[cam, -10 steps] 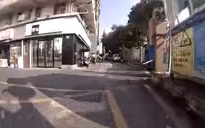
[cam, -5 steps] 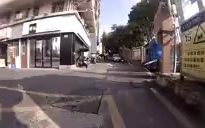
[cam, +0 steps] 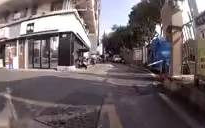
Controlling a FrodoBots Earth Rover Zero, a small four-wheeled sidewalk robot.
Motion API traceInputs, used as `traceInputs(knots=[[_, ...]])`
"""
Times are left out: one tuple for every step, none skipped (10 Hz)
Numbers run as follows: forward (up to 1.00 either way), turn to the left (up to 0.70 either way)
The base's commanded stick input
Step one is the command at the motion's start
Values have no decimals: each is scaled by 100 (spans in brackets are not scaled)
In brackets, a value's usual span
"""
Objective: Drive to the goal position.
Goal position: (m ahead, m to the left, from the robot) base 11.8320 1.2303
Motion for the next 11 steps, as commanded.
traceInputs(knots=[[70,0],[70,0],[70,0],[70,0],[70,0],[70,0],[70,0],[70,0],[70,0],[70,0],[70,0]])
